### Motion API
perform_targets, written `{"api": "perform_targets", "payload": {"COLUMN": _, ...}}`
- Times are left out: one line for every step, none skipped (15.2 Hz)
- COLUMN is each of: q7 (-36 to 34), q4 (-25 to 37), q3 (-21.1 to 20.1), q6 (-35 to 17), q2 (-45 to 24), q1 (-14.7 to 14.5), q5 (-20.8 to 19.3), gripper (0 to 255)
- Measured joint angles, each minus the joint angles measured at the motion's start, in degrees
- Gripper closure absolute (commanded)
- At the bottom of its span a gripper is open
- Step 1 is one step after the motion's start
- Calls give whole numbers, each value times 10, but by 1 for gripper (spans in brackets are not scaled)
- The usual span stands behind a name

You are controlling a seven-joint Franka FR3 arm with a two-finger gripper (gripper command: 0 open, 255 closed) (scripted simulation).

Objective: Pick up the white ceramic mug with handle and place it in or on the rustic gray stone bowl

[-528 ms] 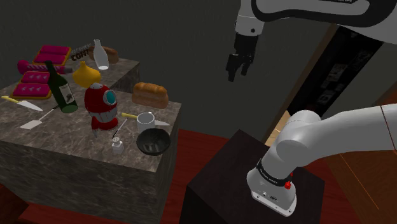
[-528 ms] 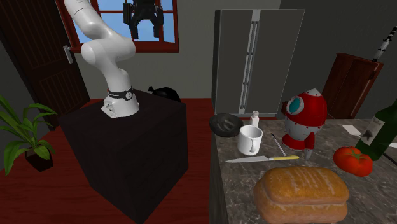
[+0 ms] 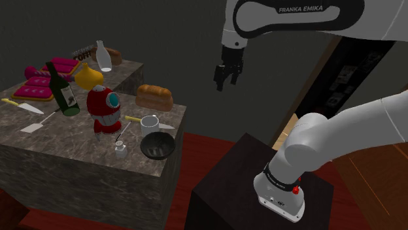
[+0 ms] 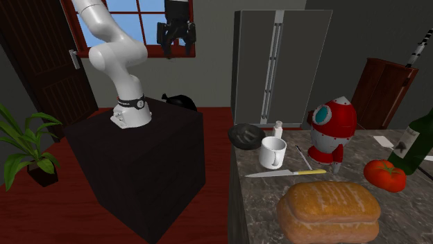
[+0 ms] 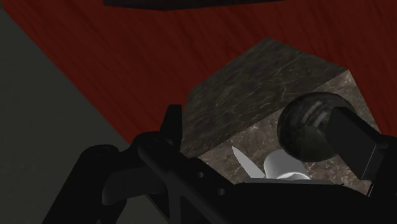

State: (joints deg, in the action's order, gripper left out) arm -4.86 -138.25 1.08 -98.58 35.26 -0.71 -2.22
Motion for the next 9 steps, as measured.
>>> {"api": "perform_targets", "payload": {"q7": -7, "q4": -3, "q3": -5, "q6": -21, "q2": -19, "q1": -3, "q5": 4, "gripper": 0}}
{"api": "perform_targets", "payload": {"q7": -10, "q4": -4, "q3": -7, "q6": -40, "q2": -36, "q1": -5, "q5": 6, "gripper": 0}}
{"api": "perform_targets", "payload": {"q7": -18, "q4": 0, "q3": -14, "q6": -53, "q2": -53, "q1": -9, "q5": 10, "gripper": 0}}
{"api": "perform_targets", "payload": {"q7": -26, "q4": 5, "q3": -20, "q6": -69, "q2": -73, "q1": -12, "q5": 14, "gripper": 0}}
{"api": "perform_targets", "payload": {"q7": -29, "q4": 5, "q3": -22, "q6": -85, "q2": -89, "q1": -13, "q5": 15, "gripper": 0}}
{"api": "perform_targets", "payload": {"q7": -32, "q4": 9, "q3": -24, "q6": -101, "q2": -109, "q1": -15, "q5": 16, "gripper": 0}}
{"api": "perform_targets", "payload": {"q7": -35, "q4": 10, "q3": -26, "q6": -119, "q2": -127, "q1": -16, "q5": 17, "gripper": 0}}
{"api": "perform_targets", "payload": {"q7": -38, "q4": 15, "q3": -28, "q6": -132, "q2": -145, "q1": -17, "q5": 17, "gripper": 0}}
{"api": "perform_targets", "payload": {"q7": -45, "q4": 24, "q3": -34, "q6": -150, "q2": -171, "q1": -20, "q5": 19, "gripper": 0}}
